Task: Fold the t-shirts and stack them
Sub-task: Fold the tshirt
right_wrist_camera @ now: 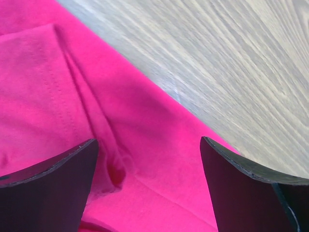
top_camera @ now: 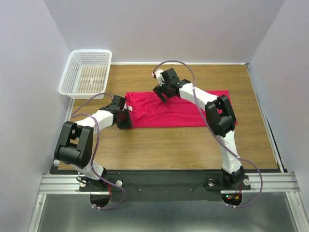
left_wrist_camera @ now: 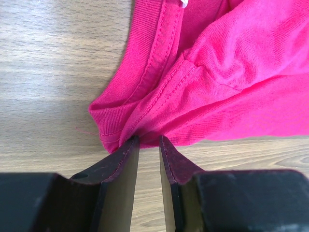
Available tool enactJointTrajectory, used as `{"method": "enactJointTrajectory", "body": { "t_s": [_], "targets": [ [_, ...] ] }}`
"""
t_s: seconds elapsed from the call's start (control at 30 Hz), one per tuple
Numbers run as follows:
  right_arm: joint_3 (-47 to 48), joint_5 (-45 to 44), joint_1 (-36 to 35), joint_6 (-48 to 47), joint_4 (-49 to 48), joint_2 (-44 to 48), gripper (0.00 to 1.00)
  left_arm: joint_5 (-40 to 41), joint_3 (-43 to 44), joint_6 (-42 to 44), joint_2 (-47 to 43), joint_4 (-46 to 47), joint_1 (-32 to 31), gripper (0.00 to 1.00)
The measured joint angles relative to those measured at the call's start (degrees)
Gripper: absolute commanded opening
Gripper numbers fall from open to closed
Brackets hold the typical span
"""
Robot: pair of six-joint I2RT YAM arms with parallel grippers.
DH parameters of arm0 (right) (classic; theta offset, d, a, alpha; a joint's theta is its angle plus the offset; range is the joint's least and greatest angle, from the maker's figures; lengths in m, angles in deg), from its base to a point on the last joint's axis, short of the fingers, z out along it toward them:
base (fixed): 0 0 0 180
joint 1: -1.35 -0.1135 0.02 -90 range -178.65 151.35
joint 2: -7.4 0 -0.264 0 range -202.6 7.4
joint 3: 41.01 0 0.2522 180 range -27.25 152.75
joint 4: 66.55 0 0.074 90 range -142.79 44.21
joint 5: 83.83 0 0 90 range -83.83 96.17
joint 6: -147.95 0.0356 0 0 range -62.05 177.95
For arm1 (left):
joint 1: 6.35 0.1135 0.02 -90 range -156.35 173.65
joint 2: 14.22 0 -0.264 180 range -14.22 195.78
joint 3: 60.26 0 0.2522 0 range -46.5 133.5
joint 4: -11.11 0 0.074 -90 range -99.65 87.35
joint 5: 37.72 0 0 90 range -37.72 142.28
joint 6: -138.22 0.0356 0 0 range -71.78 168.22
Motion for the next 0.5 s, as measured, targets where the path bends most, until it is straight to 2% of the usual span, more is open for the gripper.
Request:
{"method": "enactJointTrajectory", "body": {
  "t_s": [0.23,0.4,0.47,0.5],
  "targets": [
    [0.39,-1.84,1.44,3.37,0.07,0.02,0.89,0.17,-0.11,0.0,-0.57,-1.11,0.0,0.36],
    [0.76,-1.33,2.01,7.76,0.11,1.25,0.83,0.33,-0.11,0.0,-1.25,-2.84,0.0,0.38],
    [0.17,0.0,2.1,10.43,0.02,2.86,0.79,0.39,0.04,0.0,-1.92,-4.09,0.0,0.4],
    [-0.48,0.96,2.1,12.44,0.07,4.13,0.77,0.52,0.42,0.0,-2.49,-4.96,0.0,0.46]
  ]
}}
